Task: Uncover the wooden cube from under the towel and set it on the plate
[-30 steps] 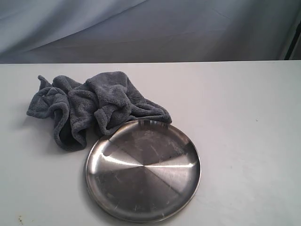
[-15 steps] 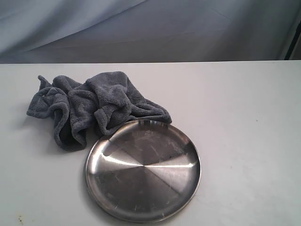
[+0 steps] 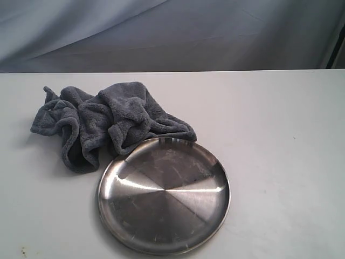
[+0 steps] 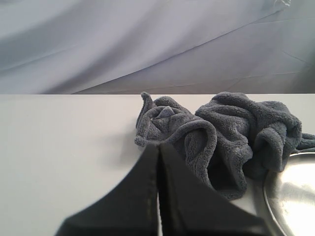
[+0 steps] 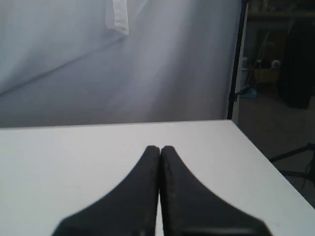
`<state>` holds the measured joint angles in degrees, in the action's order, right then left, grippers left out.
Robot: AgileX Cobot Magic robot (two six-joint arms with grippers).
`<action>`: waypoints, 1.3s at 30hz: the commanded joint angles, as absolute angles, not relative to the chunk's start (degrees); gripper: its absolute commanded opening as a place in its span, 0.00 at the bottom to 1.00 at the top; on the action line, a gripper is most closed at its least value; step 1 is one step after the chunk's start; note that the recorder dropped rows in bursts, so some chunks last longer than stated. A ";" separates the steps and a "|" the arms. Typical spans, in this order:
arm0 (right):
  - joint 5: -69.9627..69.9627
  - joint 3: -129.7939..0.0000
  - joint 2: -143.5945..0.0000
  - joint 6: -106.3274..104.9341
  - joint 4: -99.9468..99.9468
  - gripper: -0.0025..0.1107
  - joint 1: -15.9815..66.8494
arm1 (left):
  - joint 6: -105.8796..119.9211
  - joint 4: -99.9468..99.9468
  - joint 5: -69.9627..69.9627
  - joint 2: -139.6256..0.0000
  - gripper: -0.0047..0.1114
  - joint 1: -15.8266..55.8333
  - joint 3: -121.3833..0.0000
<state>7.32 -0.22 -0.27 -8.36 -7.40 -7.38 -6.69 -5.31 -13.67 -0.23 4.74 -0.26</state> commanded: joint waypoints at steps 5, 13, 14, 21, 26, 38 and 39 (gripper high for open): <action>-2.74 0.00 0.00 -4.21 -24.44 0.02 -7.67 | -6.89 -5.03 -13.31 0.00 0.04 4.56 0.00; -15.91 0.00 0.00 1.87 -28.52 0.02 -7.67 | -6.89 -5.03 -13.31 0.00 0.04 4.56 0.00; -16.00 0.00 0.00 2.28 -28.52 0.02 -7.67 | -6.89 -5.03 -13.31 0.00 0.04 4.56 0.00; -2.95 -19.47 -7.19 1.30 -12.38 0.02 -7.67 | -6.89 -5.03 -13.31 0.00 0.04 4.56 0.00; 10.41 -35.91 -24.20 1.30 -5.02 0.02 -7.67 | -6.89 -5.03 -13.31 0.00 0.04 4.56 0.00; 41.73 -67.70 -56.65 -7.27 -5.16 0.02 4.22 | -6.98 -5.03 -13.31 0.00 0.04 4.56 0.00; 42.48 -69.04 -58.28 -7.27 -5.16 0.02 5.11 | -6.98 -5.03 -13.31 0.00 0.04 4.56 0.00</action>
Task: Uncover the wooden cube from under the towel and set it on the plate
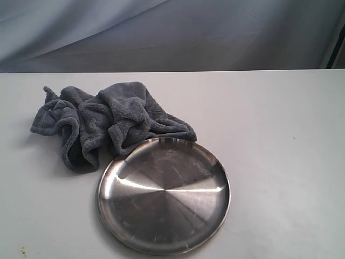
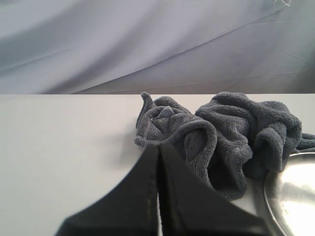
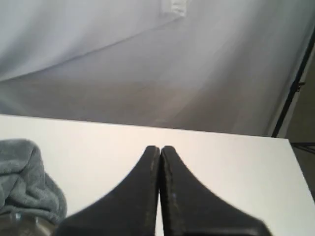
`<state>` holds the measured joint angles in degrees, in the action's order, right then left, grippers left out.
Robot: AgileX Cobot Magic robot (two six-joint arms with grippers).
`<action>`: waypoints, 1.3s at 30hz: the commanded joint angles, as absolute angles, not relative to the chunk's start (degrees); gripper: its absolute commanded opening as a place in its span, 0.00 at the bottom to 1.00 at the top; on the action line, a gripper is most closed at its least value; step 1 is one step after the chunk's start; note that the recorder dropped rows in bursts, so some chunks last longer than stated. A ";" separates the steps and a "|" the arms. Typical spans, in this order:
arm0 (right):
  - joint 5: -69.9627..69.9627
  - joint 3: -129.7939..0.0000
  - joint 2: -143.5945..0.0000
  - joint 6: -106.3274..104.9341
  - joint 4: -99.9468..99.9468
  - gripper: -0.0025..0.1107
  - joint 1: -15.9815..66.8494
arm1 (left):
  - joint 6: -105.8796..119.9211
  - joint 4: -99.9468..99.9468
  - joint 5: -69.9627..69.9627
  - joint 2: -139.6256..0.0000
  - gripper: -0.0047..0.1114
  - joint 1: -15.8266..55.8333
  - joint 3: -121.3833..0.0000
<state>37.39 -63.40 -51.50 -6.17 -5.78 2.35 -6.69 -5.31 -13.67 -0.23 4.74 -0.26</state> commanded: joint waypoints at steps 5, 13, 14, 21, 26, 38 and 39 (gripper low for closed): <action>47.43 -76.84 -67.74 -9.25 -5.16 0.02 9.85 | -6.98 -5.03 -13.31 0.00 0.04 4.56 0.00; 56.28 -87.53 -81.65 -10.70 -5.16 0.02 17.63 | -6.85 -5.03 -13.31 0.00 0.04 4.56 0.00; 57.00 -88.49 -83.28 -10.70 -5.16 0.02 18.91 | -6.85 -5.03 -13.31 0.00 0.04 4.56 0.00; 56.73 -91.64 -92.98 -11.83 -5.16 0.02 28.06 | -6.85 -5.03 -13.31 0.00 0.04 4.56 0.00; 56.18 -92.10 -99.05 -11.98 -5.16 0.02 34.53 | -6.96 -5.03 -13.31 0.00 0.04 4.56 0.00; 51.00 -92.10 -109.17 -14.43 -6.03 0.02 50.95 | -6.96 -5.03 -13.31 0.00 0.04 4.56 0.00; 49.46 -92.10 -109.77 -14.43 -6.95 0.02 52.04 | -6.96 -5.03 -13.31 0.00 0.04 4.56 0.00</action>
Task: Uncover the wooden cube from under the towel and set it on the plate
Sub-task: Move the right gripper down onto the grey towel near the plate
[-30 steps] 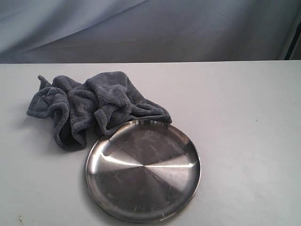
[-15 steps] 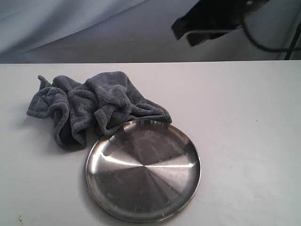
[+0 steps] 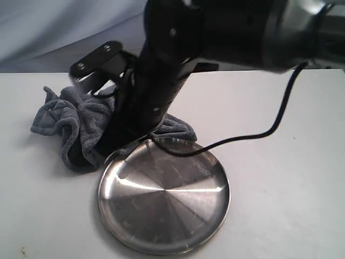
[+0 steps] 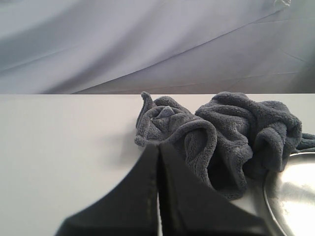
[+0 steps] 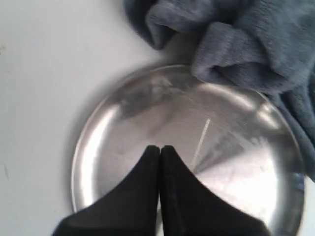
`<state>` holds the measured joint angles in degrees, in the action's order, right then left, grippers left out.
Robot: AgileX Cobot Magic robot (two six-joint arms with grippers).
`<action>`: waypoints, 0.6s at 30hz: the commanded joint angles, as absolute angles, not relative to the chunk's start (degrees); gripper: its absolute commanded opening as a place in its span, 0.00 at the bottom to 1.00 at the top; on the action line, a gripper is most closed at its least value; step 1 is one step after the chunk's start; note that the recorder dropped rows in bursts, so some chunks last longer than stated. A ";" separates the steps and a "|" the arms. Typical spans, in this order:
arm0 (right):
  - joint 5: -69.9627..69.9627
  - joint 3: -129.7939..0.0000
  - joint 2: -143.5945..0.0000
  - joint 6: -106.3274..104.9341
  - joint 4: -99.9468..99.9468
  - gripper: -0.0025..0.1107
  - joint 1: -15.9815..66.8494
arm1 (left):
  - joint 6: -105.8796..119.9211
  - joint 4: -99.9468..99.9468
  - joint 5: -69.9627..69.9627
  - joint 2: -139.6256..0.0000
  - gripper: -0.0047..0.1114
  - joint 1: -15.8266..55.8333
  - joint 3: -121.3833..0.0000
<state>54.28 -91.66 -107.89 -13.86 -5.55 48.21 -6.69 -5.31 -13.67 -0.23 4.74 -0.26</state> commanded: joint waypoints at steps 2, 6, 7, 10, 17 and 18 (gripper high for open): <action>45.91 -92.10 -110.91 -14.43 -9.54 0.02 53.66 | -6.96 -5.03 -13.31 0.00 0.04 4.56 0.00; 35.56 -92.10 -113.11 -12.78 -13.42 0.02 54.85 | -6.96 -5.03 -13.31 0.00 0.04 4.56 0.00; 33.60 -92.69 -113.56 -12.10 -13.83 0.02 54.85 | -6.96 -5.03 -13.31 0.00 0.04 4.56 0.00; 32.23 -97.07 -116.00 -11.67 -12.56 0.02 54.26 | -6.96 -5.03 -13.31 0.00 0.04 4.56 0.00; 36.17 -116.06 -124.76 -8.47 -12.21 0.02 50.27 | -6.96 -5.03 -13.31 0.00 0.04 4.56 0.00; 37.55 -118.29 -125.98 -8.08 -12.09 0.02 49.45 | -6.96 -5.03 -13.31 0.00 0.04 4.56 0.00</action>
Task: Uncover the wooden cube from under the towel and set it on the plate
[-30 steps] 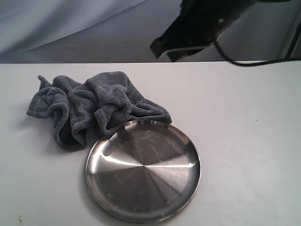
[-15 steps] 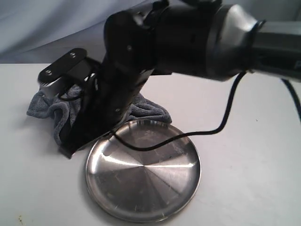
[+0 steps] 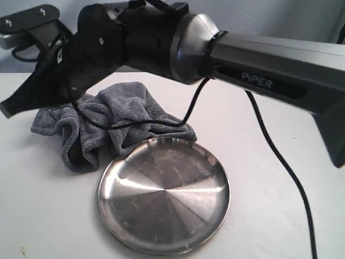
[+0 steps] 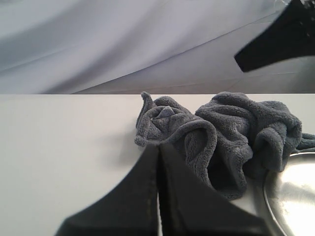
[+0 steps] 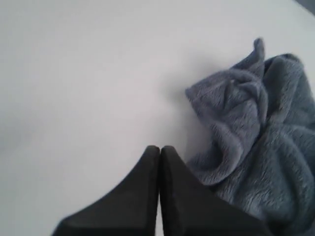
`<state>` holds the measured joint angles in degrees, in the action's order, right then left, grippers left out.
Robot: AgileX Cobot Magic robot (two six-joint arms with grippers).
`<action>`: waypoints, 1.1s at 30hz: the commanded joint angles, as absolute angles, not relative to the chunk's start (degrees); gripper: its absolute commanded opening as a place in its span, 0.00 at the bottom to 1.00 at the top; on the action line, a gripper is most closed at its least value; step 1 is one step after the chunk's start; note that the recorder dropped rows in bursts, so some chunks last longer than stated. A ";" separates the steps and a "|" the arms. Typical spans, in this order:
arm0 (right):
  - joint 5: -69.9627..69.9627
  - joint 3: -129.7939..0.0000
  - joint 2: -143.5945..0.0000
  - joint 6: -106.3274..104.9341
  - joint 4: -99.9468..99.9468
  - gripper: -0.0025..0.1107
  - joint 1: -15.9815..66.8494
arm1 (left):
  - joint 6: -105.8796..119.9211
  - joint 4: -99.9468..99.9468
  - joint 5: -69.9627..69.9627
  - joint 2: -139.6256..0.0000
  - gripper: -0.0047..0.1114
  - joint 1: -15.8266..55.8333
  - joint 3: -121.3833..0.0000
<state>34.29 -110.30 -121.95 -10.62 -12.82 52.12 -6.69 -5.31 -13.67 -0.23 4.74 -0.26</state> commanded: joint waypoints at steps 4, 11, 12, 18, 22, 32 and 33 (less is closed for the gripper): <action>52.08 -128.29 -131.64 -4.12 -3.70 0.02 43.56 | -6.82 -5.03 -13.31 0.00 0.04 4.56 0.00; 69.96 -126.90 -131.04 -5.49 -0.85 0.02 35.17 | -6.93 -5.03 -13.31 0.00 0.04 4.56 0.00; 69.96 -125.81 -130.34 -6.72 -0.85 0.02 35.44 | -6.93 -5.03 -13.31 0.00 0.04 4.56 0.00; 69.96 -119.50 -128.50 -7.70 -1.19 0.02 38.90 | -6.93 -5.03 -13.31 0.00 0.04 4.56 0.00; 69.96 -115.81 -126.71 -9.25 -5.81 0.02 42.10 | -6.83 -5.03 -13.31 0.00 0.04 4.56 0.00; 69.96 -115.11 -125.50 -13.95 -9.26 0.02 50.87 | -6.83 -5.03 -13.31 0.00 0.04 4.56 0.00; 69.96 -115.11 -125.50 -14.25 -9.27 0.02 50.96 | -6.83 -5.03 -13.31 0.00 0.04 4.56 0.00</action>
<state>69.91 -115.49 -126.16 -12.51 -9.64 50.66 -6.69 -5.31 -13.67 -0.23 4.74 -0.26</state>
